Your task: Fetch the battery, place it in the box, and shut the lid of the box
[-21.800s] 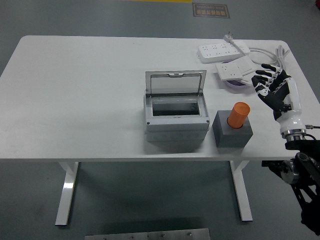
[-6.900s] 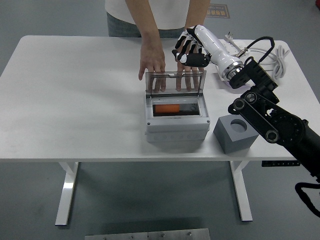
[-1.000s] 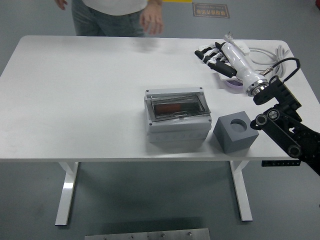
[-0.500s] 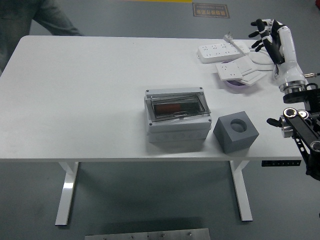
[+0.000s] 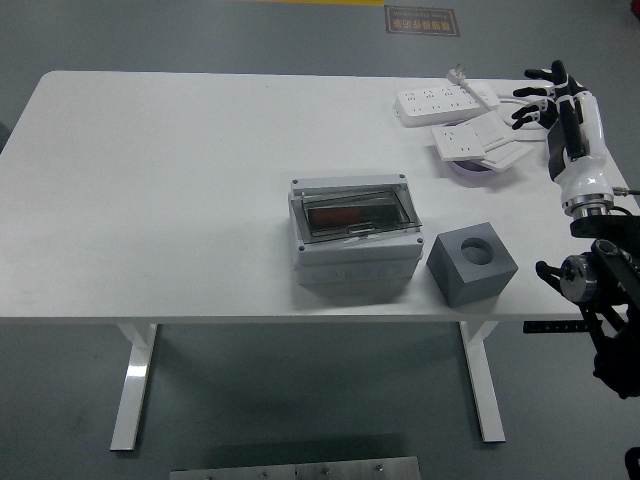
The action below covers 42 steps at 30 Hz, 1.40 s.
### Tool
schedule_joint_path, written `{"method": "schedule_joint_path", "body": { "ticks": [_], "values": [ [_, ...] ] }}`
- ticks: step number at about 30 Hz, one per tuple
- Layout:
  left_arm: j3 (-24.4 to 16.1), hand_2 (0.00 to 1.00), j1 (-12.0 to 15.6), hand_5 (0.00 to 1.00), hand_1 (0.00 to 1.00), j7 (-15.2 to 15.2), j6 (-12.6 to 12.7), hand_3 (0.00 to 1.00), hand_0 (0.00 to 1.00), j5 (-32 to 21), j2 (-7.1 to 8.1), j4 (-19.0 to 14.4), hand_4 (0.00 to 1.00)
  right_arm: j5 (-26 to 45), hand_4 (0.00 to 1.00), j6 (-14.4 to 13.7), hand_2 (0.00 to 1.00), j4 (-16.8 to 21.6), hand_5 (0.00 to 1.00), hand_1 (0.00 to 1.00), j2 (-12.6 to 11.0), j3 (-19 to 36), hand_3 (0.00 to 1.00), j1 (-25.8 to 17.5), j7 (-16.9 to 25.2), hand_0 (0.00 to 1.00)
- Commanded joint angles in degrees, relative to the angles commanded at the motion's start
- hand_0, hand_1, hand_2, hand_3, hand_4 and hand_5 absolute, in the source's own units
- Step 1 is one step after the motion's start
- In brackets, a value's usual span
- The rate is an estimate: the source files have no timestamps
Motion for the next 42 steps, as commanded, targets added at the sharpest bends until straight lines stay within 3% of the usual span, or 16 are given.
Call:
{"method": "schedule_joint_path", "body": {
  "ticks": [1,2,7,8,19,20,33,42],
  "values": [
    [0.0,0.573,0.0,0.002,0.698,0.0,0.0,0.541,0.632,0.0,-0.01,0.0,0.5,0.2,0.889,0.3,0.449,0.0,0.833,0.342,0.1,0.1,0.537,-0.3,0.0,0.309],
    [0.0,0.573,0.0,0.002,0.698,-0.1,0.0,0.541,0.632,0.0,-0.02,0.0,0.5,0.4,0.877,0.5,0.526,0.1,0.809,0.47,0.1,0.2,0.616,-0.5,-0.1,0.504],
    [0.0,0.573,0.2,0.002,0.698,-0.1,0.1,0.541,0.632,-0.2,0.03,0.0,0.5,2.4,0.877,1.2,0.526,-0.1,0.809,0.47,0.0,0.7,0.616,-1.2,0.2,0.504],
    [0.0,0.573,0.2,0.002,0.698,-0.1,0.1,0.541,0.632,-0.2,0.05,0.0,0.5,3.0,0.874,1.4,0.591,-0.1,0.8,0.579,0.0,0.7,0.636,-1.3,0.3,0.582],
    [0.1,0.573,1.6,0.002,0.698,-0.3,0.5,0.541,0.632,-0.4,0.49,0.1,0.5,6.4,0.862,2.0,0.607,1.6,0.793,0.602,-0.4,2.5,0.64,-1.7,0.9,0.627],
    [0.1,0.573,1.8,0.002,0.698,-0.3,0.5,0.541,0.632,-0.4,0.53,0.1,0.5,6.5,0.856,2.0,0.62,1.9,0.794,0.628,-0.4,2.7,0.637,-1.9,0.9,0.689],
    [0.0,0.573,3.7,0.002,0.698,-0.6,1.2,0.541,0.632,-0.4,1.54,0.3,0.5,5.2,0.853,1.8,0.624,7.5,0.796,0.63,-0.2,5.0,0.634,-5.3,-1.0,0.69],
    [0.9,0.573,4.3,0.002,0.698,-0.9,1.5,0.541,0.632,-2.0,2.2,0.3,0.5,5.6,0.854,1.0,0.624,7.2,0.786,0.611,0.6,2.6,0.637,-8.0,0.4,0.626]
  ]
}}
